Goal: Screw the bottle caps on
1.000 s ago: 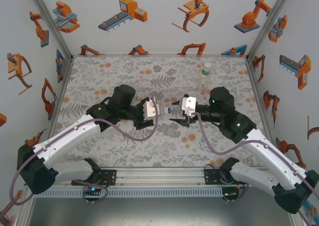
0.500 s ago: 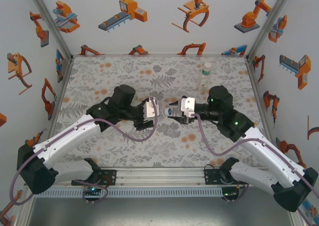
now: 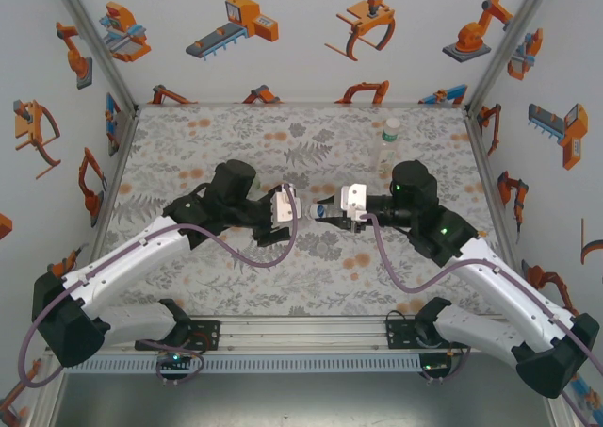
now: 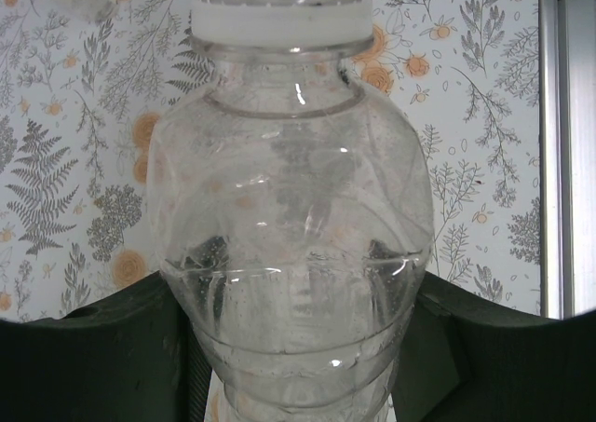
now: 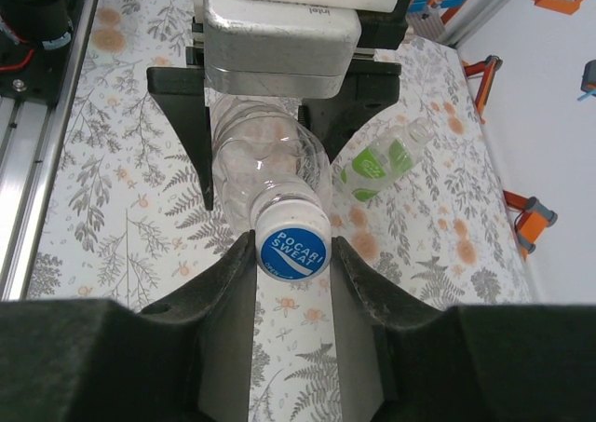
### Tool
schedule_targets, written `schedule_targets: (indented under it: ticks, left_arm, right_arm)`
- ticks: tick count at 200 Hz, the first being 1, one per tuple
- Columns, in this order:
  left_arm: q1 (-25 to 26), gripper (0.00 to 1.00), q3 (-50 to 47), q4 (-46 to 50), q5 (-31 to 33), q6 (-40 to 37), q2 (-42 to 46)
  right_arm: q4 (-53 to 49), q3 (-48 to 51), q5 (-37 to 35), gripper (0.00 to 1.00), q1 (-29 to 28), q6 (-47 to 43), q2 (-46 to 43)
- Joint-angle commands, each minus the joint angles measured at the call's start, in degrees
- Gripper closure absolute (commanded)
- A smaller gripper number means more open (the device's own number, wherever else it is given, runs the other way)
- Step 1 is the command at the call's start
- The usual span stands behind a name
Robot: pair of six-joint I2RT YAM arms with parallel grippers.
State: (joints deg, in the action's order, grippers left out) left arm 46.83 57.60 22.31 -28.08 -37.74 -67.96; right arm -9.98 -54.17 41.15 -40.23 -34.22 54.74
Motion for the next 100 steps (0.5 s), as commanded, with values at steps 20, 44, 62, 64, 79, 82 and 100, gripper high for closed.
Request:
schedule_targets:
  ticks: [20, 44, 62, 64, 79, 82, 100]
  left_arm:
    - [0.2, 1.00, 1.5, 0.7, -2.6, -1.3, 1.3]
    - [0.2, 1.00, 1.5, 1.5, -5.4, -2.2, 1.6]
    - [0.2, 1.00, 1.6, 2.1, -7.7, -2.6, 1.5]
    - [0.2, 1.00, 1.7, 2.3, -7.9, -2.7, 1.5]
    - [0.2, 1.00, 2.0, 2.9, -9.3, -2.9, 1.3]
    - [0.2, 1.00, 2.1, 3.1, -9.5, -3.0, 1.2]
    - [0.2, 1.00, 2.6, 4.1, -10.9, -3.4, 0.8]
  right_arm:
    - [-0.3, -2.4, 0.8, 0.84, -0.3, -0.9, -1.1]
    - [-4.6, -3.5, 3.2, 0.92, -0.3, -3.4, -1.7]
    - [-8.5, -4.8, 5.7, 0.97, -0.3, -5.6, -2.0]
    - [-8.9, -4.9, 6.0, 0.98, -0.3, -5.8, -2.0]
    - [-11.1, -5.8, 7.7, 1.00, -0.3, -6.9, -2.2]
    - [-11.3, -5.9, 7.9, 1.00, -0.3, -7.1, -2.3]
    - [-11.7, -6.2, 7.9, 1.00, -0.3, -7.3, -2.6]
